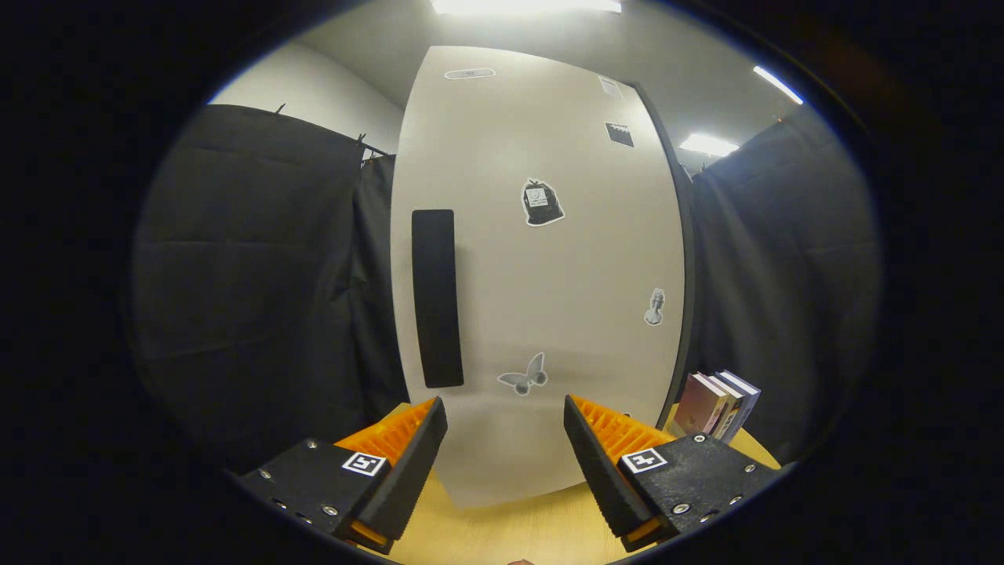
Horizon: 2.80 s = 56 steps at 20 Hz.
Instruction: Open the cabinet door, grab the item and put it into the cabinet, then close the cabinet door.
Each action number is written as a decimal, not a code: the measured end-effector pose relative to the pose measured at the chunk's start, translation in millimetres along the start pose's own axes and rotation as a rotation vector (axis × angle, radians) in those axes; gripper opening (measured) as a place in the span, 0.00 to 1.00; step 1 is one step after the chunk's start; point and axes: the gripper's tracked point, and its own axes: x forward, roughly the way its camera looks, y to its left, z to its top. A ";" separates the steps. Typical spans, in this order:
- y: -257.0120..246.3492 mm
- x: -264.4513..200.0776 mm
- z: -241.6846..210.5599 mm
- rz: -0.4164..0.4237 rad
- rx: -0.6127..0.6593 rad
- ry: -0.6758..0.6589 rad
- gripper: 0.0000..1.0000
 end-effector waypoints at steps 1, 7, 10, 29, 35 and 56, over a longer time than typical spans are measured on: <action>2.5 -7.1 -1.4 0.007 0.002 -0.003 0.93; 10.7 -55.1 -15.1 0.023 -0.004 -0.032 0.93; 9.9 -76.0 -25.6 0.014 -0.001 -0.036 0.93; -9.4 -121.4 -62.1 -0.016 0.057 -0.014 0.93; -13.7 -123.4 -55.0 -0.021 0.059 -0.035 0.93; -10.8 -120.8 -54.9 -0.004 0.038 -0.038 0.93</action>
